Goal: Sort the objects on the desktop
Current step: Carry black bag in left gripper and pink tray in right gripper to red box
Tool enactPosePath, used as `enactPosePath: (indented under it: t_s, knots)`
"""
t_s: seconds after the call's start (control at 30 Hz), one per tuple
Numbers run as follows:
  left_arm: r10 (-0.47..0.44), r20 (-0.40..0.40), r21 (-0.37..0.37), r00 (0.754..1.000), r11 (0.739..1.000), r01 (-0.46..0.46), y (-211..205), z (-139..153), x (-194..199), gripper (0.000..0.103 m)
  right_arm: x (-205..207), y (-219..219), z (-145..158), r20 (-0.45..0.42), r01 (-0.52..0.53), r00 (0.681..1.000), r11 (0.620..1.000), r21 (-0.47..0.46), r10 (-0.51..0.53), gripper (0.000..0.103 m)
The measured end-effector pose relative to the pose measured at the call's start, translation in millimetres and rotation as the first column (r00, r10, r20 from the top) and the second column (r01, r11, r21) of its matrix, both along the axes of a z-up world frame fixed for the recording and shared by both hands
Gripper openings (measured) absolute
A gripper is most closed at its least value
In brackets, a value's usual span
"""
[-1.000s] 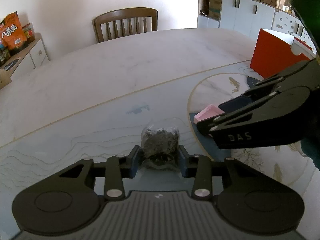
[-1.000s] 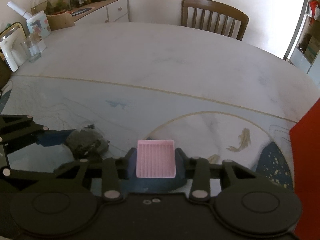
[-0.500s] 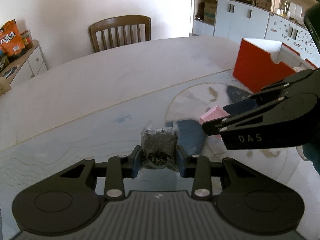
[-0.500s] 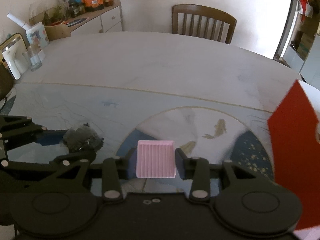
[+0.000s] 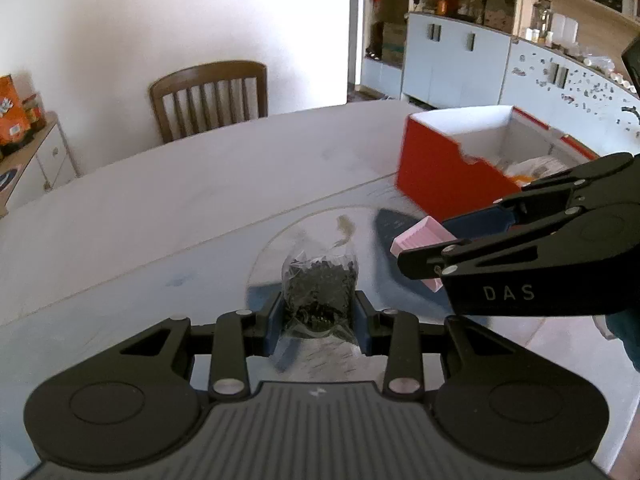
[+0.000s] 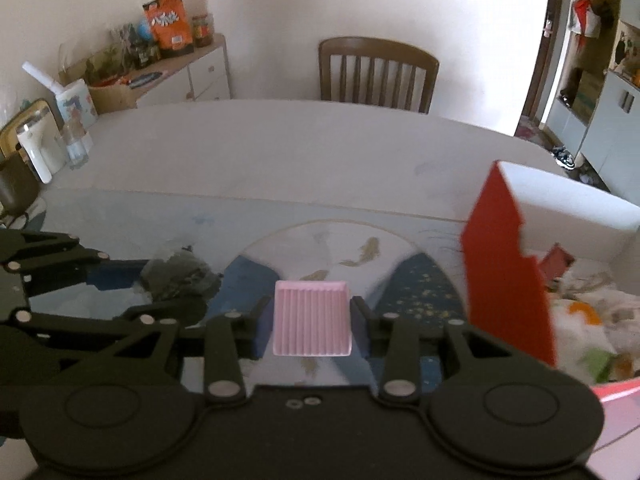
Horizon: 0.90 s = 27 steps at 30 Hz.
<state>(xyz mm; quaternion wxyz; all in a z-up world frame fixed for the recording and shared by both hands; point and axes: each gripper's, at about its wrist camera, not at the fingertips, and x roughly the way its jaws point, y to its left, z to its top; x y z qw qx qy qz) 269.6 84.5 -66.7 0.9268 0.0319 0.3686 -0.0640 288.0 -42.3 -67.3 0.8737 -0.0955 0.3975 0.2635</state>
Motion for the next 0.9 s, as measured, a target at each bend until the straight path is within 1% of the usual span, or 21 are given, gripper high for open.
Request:
enactPosePath:
  t_s: [0.27, 0.47, 0.9]
  knots:
    - [-0.047, 0.041, -0.009, 0.998, 0.999, 0.048, -46.8, 25.0, 1.4, 0.035, -7.5, -47.8, 26.5, 0.037, 0.044, 0.998, 0.998, 0.041, -0.046, 0.040]
    - [-0.081, 0.072, -0.006, 0.994, 0.997, 0.082, -84.3, 38.1, 7.7, 0.035, -6.5, -89.9, 42.1, 0.068, 0.082, 0.994, 0.994, 0.070, -0.086, 0.040]
    - [-0.170, 0.110, 0.019, 0.979, 0.985, 0.169, -169.1, 49.8, 38.7, 0.035, 7.6, -179.4, 50.9, 0.098, 0.182, 0.977, 0.979, 0.097, -0.191, 0.040]
